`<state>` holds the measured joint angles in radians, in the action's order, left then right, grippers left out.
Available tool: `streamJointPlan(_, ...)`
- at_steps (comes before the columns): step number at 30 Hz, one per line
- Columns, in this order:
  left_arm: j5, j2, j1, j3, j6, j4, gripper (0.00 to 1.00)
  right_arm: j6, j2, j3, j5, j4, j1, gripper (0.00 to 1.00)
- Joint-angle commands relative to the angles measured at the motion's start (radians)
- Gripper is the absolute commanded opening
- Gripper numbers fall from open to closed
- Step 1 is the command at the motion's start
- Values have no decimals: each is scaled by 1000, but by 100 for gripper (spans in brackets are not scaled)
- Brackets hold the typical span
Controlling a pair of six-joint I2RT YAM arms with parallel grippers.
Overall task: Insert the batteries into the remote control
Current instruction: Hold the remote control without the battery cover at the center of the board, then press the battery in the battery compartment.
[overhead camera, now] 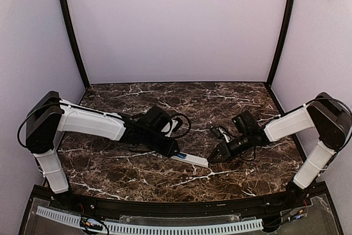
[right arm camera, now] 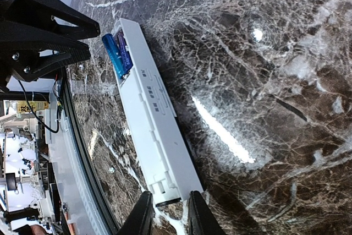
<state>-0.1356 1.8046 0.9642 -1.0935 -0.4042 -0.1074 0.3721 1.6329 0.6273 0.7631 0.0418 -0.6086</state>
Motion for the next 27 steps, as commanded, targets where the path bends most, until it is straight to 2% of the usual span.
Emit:
streamJointPlan(1,36,0,1,-24,11,-63,24,-10,13,-3,7,23,-8,22)
streamJointPlan(19,24,25,1,-34,31,-66,19,-12,17,-1,10,22,-9,21)
streamJointPlan(27,18,34,1,-39,38,-70,11,-12,26,0,13,27,-10,21)
